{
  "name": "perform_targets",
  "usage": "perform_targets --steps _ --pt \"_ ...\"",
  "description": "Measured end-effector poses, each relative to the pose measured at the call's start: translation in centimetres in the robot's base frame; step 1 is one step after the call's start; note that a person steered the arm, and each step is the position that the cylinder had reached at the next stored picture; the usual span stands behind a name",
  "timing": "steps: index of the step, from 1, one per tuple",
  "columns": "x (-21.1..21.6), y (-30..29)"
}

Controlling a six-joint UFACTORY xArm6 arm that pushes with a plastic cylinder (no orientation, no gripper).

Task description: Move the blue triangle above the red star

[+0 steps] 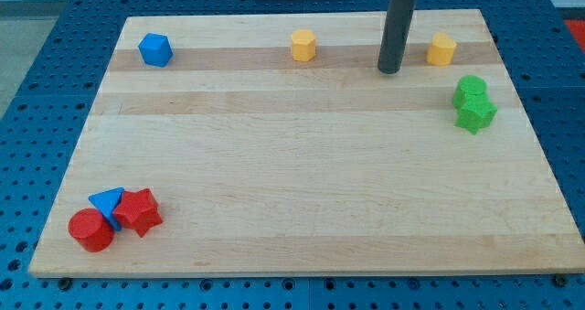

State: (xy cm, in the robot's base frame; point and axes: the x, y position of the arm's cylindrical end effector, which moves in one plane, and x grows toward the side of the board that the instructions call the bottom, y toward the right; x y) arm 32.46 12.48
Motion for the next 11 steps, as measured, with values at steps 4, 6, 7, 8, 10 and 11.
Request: perform_targets --steps 4,6,7,8,10,11 --pt "21.6 -11.0" --pt "29.4 -19.5" --pt "29.4 -26.3" --pt "29.3 -36.0" --pt "28.1 -38.2" --pt "26.8 -41.0"
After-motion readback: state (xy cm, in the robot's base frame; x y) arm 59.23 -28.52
